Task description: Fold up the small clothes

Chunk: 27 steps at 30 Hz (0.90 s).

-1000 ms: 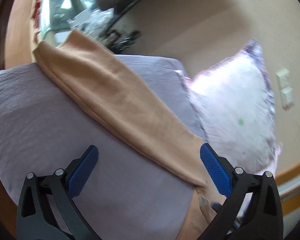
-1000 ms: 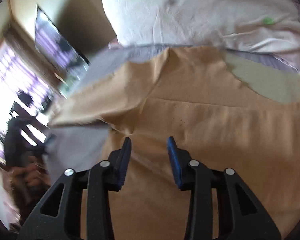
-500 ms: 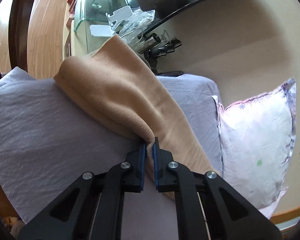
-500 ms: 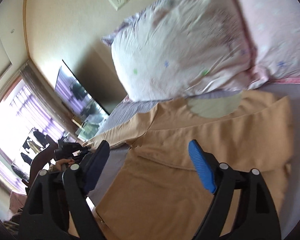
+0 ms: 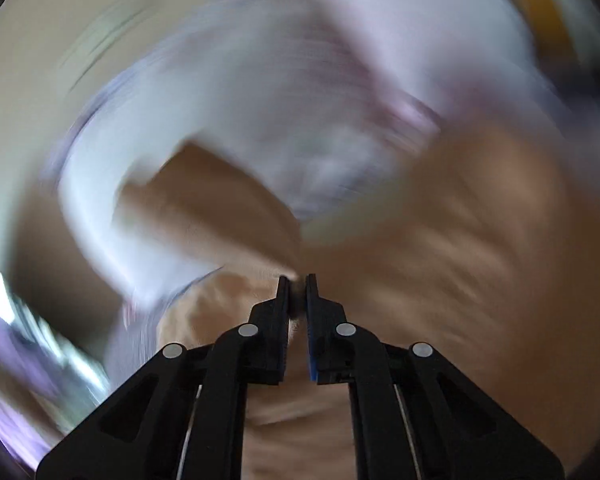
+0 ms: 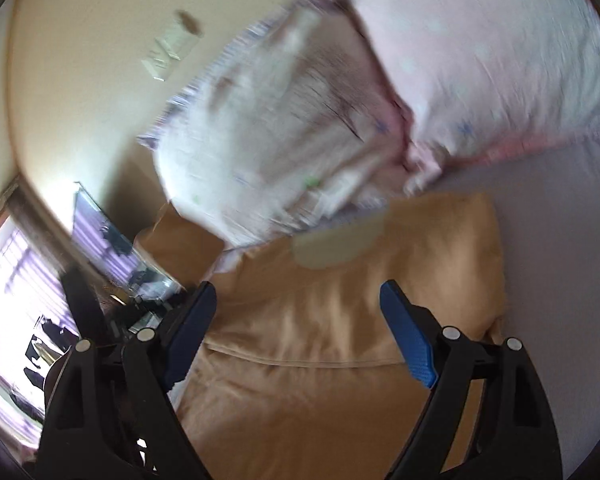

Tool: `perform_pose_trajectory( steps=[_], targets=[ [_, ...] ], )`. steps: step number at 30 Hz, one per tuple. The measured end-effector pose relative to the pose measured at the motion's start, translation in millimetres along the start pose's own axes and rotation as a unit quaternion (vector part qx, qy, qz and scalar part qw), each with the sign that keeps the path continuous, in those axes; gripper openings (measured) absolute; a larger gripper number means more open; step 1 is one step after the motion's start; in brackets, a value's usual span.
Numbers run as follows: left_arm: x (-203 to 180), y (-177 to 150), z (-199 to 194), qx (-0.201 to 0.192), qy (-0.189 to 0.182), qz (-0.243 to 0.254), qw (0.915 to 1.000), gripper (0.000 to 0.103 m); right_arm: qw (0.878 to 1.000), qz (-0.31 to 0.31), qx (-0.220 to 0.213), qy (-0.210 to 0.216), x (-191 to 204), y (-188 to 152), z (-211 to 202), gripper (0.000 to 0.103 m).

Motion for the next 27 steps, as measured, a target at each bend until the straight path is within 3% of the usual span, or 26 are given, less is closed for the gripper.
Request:
perform_pose_trajectory(
  steps=[2,4,6,9,14,16,18,20,23,26,27],
  targets=[
    [-64,-8,4,-0.004,0.040,0.107,0.9934,0.010,0.999,0.024,0.026,-0.021,-21,-1,13,0.078],
    [-79,-22,-2,-0.012,0.050,0.128,0.9905,0.013,0.998,0.046,0.045,-0.018,-36,-3,19,0.066],
    [-73,-36,-19,-0.022,0.053,0.118,0.9914,0.020,0.997,0.049,0.059,-0.032,-47,-4,25,0.058],
    [-48,-58,-43,-0.030,0.035,0.077,0.9960,0.055,0.994,0.038,0.084,-0.058,-52,-4,43,0.045],
    [-15,-89,-42,0.018,0.017,0.032,0.9992,0.057,0.989,0.024,0.131,-0.066,-46,-8,78,0.037],
    [-5,-102,-37,0.040,0.019,0.018,0.9989,0.057,0.986,0.011,0.152,-0.069,-40,-16,88,0.018],
    [1,-110,-28,0.057,0.017,0.010,0.9982,0.057,0.984,-0.036,0.154,-0.080,-26,-25,90,0.005],
    [4,-115,-28,0.058,0.009,-0.004,0.9983,0.058,0.986,-0.061,0.130,-0.085,-14,-24,81,0.004],
    [6,-114,-26,0.061,0.003,-0.014,0.9980,0.058,0.992,-0.058,0.033,-0.107,-12,4,41,0.004],
    [2,-114,-28,0.060,0.010,-0.013,0.9981,0.058,0.981,-0.028,-0.057,-0.184,-38,28,0,0.004],
    [2,-115,-29,0.059,0.009,-0.014,0.9981,0.058,0.976,-0.022,-0.052,-0.209,-50,28,-1,0.006]
  ],
)
Point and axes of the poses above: each gripper's, at about its wrist camera, not at the fingertips, and z roughly the way its jaws point, x to its left, y to its top, the point moved 5 cm from there along z, roughly the way its jaws point, and after that the axes turned 7 degrees about x, right-handed, at the moved point
